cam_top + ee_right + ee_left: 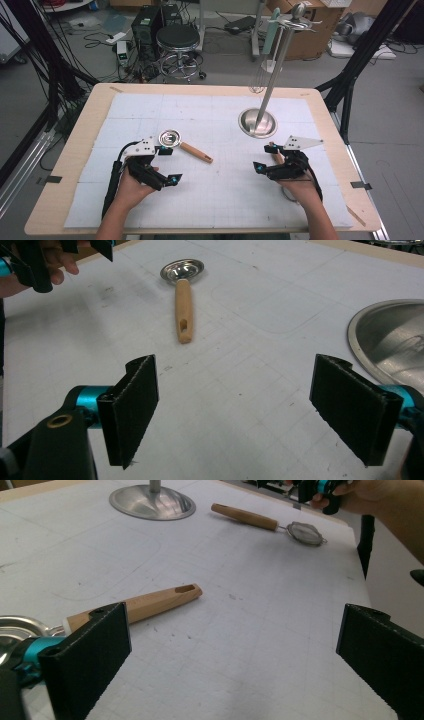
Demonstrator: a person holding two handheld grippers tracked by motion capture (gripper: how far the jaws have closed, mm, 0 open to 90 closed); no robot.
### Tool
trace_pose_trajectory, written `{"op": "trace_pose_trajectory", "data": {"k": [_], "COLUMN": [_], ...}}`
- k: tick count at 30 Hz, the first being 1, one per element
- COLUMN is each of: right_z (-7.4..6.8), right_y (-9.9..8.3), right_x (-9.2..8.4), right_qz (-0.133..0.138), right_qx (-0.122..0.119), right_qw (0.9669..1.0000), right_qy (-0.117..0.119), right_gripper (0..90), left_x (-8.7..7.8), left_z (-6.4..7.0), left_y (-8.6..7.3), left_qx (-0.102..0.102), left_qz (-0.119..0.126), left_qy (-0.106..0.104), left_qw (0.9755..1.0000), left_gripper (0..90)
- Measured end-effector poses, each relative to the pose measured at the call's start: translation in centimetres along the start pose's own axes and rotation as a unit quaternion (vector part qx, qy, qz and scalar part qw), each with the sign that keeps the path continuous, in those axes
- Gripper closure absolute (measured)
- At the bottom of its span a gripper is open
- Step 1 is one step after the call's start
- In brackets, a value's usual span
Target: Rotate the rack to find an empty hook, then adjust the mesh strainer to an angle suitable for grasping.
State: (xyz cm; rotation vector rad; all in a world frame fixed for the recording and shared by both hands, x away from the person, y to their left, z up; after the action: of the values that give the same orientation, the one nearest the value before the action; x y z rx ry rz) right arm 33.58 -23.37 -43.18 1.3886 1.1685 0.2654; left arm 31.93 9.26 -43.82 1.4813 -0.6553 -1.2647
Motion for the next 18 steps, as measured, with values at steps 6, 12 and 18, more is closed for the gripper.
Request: {"op": "trace_pose_trajectory", "data": {"k": [6,12,18], "right_z": [0.02,0.1,0.11], "right_y": [-0.02,-0.11,-0.11], "right_x": [-0.01,-0.01,-0.05], "right_qz": [-0.001,-0.002,-0.001], "right_qx": [0.0,0.001,0.001], "right_qw": [1.0,1.0,1.0], "right_qy": [0.0,-0.002,-0.002], "right_gripper": [19.0,19.0,19.0], "left_x": [0.12,0.17,0.18], "left_z": [-0.03,0.03,-0.01], "left_y": [-0.13,-0.14,-0.2], "left_qx": [0.001,0.002,0.003], "left_qz": [-0.005,-0.007,-0.009], "left_qy": [0.002,0.002,0.002], "left_qw": [1.0,1.0,1.0], "left_gripper": [1.6,1.6,1.6]}}
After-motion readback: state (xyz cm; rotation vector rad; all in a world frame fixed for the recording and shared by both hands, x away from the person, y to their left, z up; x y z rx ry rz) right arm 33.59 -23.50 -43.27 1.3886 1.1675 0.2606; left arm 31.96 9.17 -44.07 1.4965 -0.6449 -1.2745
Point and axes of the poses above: each handheld gripper's, and its own axes: x roughly forward along the jaws, y roughly out of its top, z roughly to its right, the point moved 7 cm from there along x, roughly forward along the jaws, and after that the axes turned 6 degrees about x, right-handed, at the moved point
